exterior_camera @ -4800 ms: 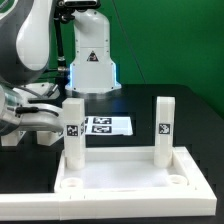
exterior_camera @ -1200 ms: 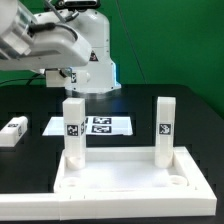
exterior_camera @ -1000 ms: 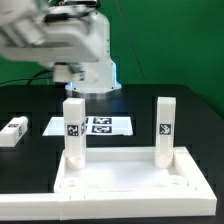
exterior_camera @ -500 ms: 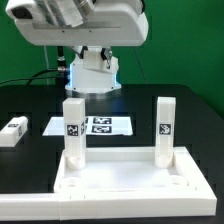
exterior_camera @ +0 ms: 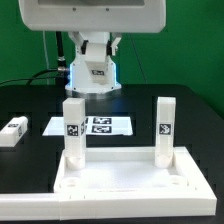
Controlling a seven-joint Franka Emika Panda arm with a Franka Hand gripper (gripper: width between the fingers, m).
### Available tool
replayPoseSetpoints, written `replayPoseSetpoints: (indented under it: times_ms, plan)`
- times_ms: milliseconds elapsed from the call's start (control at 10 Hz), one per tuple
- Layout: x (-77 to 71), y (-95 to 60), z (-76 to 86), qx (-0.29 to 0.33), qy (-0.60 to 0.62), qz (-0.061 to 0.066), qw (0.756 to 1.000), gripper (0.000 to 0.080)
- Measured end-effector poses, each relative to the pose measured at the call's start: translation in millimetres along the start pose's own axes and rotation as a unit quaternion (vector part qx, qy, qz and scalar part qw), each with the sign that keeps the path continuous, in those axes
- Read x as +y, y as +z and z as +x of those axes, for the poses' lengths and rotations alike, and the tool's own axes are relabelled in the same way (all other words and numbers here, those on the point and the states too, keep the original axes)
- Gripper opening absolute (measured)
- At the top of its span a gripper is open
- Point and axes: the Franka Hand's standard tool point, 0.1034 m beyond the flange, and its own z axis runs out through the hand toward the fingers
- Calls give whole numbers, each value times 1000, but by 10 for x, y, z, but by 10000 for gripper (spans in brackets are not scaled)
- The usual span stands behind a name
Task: Assemble desk
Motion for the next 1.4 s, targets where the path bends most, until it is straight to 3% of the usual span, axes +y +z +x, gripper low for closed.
replayPoseSetpoints:
  times_ms: [300,600,800,1000,1200,1300,1400]
  plan:
    - [-74,-39,76,104,-1,14,995,287]
    - [-399,-213,417,216,17,28,976,287]
    - [-736,-359,573,295,37,31,954,288]
    - [-868,-321,586,345,25,46,937,288]
    - [-863,-289,578,342,26,46,938,288]
    - [-918,-222,581,351,25,42,935,288]
    - [-1043,11,537,355,0,26,935,288]
